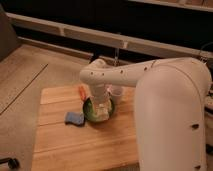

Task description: Place the bottle in the ceramic bowl

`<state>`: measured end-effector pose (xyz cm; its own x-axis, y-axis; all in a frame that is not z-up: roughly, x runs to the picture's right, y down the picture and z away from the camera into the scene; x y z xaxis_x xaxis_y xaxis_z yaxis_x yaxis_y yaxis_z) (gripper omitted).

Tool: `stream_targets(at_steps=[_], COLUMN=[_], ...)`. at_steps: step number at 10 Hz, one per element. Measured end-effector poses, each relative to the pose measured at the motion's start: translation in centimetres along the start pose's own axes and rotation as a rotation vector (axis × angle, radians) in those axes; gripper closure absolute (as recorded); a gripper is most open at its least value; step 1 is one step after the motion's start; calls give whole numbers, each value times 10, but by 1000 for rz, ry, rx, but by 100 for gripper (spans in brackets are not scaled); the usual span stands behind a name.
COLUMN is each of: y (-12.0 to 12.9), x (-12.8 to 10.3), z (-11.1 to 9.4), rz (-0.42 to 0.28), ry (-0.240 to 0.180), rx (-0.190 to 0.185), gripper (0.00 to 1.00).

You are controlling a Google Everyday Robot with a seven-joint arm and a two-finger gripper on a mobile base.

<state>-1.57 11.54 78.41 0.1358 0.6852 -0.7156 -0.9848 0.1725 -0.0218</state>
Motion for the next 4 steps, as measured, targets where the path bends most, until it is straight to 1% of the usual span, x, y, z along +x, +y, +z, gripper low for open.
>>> stream_targets(at_steps=[4], y=[0], x=[0], z=[0], rz=[1], ry=[0], rx=[0], gripper=[20])
